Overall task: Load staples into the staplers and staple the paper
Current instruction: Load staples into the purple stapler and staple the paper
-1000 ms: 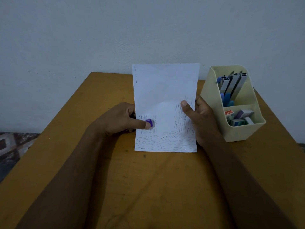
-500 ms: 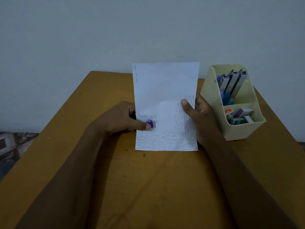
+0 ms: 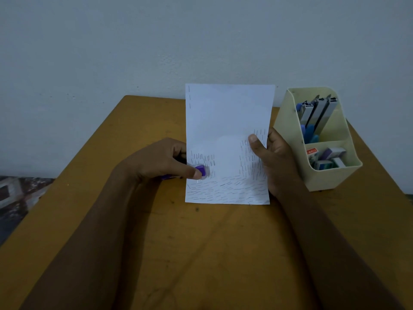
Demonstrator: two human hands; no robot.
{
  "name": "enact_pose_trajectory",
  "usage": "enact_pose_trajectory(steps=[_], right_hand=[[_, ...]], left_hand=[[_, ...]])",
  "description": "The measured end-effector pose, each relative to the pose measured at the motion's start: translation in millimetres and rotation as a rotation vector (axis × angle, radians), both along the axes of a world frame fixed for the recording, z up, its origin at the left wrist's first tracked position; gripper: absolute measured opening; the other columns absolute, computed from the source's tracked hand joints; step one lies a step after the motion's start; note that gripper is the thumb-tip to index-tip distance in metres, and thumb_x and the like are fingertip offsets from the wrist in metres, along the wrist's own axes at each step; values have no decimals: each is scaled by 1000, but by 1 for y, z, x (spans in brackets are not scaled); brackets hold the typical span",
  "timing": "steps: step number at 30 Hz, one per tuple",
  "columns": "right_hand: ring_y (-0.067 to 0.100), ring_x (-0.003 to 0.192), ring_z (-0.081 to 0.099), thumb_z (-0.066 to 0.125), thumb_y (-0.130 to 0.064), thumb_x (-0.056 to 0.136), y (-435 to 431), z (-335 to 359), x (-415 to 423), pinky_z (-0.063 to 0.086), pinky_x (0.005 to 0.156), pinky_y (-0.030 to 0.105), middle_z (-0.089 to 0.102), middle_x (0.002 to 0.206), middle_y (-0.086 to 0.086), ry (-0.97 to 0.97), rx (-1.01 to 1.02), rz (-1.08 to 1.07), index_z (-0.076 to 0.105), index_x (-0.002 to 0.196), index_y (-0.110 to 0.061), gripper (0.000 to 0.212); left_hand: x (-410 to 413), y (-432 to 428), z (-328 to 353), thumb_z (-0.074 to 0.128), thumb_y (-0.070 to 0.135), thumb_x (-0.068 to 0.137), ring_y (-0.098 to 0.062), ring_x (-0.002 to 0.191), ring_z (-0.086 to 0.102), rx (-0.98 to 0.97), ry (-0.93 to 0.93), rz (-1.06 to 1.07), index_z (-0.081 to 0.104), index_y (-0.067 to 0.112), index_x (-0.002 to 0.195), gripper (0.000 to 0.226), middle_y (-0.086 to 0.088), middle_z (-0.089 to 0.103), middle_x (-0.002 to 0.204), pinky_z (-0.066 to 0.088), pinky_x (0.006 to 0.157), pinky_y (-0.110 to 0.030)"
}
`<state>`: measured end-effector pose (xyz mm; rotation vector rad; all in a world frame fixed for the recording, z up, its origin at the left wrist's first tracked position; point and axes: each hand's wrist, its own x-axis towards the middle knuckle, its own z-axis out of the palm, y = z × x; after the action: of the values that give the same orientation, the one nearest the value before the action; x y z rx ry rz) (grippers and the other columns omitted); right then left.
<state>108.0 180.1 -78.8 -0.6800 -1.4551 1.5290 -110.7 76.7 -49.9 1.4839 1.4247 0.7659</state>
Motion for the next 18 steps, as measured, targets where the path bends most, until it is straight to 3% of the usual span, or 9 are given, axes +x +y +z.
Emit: enact_pose_trajectory(steps=[4, 8, 12, 18], right_hand=[[12, 106, 64, 51, -12, 94, -1, 1, 0, 53, 84, 24, 67, 114, -5, 17, -8, 7, 57, 113, -22, 21], [12, 106, 64, 52, -13, 94, -1, 1, 0, 53, 85, 26, 67, 113, -5, 12, -13, 5, 57, 112, -22, 21], [13, 106, 64, 52, -13, 94, -1, 0, 0, 53, 85, 27, 66, 115, -3, 10, -19, 12, 57, 115, -20, 22], [13, 104, 65, 53, -14, 94, -2, 1, 0, 53, 82, 26, 68, 113, -4, -14, -20, 10, 58, 112, -21, 20]], left_hand=[[-1, 0, -2, 75, 24, 78, -33, 96, 66, 37, 37, 27, 70, 17, 100, 24, 5, 74, 103, 55, 81, -47], [0, 1, -4, 73, 36, 72, -34, 92, 66, 49, 33, 42, 71, 20, 99, 31, 4, 74, 102, 53, 70, -34], [1, 1, -4, 73, 40, 70, -27, 74, 64, 69, 28, 55, 74, 29, 91, 24, -1, 74, 97, 50, 59, -24], [1, 3, -8, 72, 43, 68, -30, 71, 60, 111, 29, 58, 72, 16, 96, 39, -14, 72, 96, 47, 56, -24]])
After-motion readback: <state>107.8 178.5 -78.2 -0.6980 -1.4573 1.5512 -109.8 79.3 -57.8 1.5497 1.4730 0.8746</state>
